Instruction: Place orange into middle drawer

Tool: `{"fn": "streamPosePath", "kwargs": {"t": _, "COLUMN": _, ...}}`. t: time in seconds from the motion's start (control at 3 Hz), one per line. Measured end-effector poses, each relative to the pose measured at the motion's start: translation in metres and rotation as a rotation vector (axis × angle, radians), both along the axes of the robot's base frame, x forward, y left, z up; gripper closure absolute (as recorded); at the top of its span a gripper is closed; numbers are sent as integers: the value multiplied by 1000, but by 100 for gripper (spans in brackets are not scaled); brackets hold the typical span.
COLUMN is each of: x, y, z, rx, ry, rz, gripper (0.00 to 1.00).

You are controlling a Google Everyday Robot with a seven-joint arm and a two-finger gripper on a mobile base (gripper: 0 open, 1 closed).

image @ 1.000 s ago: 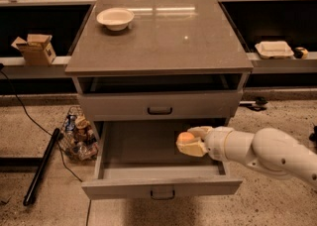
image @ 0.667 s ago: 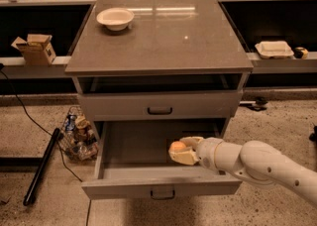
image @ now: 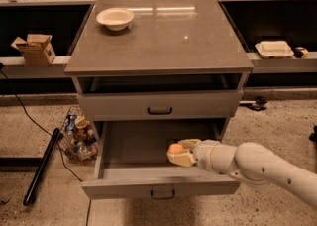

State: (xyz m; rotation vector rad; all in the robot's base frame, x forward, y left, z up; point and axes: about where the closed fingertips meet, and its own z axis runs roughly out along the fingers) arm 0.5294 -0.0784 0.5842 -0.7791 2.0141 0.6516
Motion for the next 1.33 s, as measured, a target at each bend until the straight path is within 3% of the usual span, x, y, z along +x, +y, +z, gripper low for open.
{"fn": "streamPosePath", "kwargs": {"t": 1.0, "x": 48, "y": 13, "z": -101, "rx": -15, "ry": 98, "rz": 6, "gripper": 100}}
{"fn": "streamPosePath", "kwargs": {"t": 1.33, "x": 64, "y": 19, "z": -124, "rx": -1, "ry": 138, "rz": 18, "gripper": 82}}
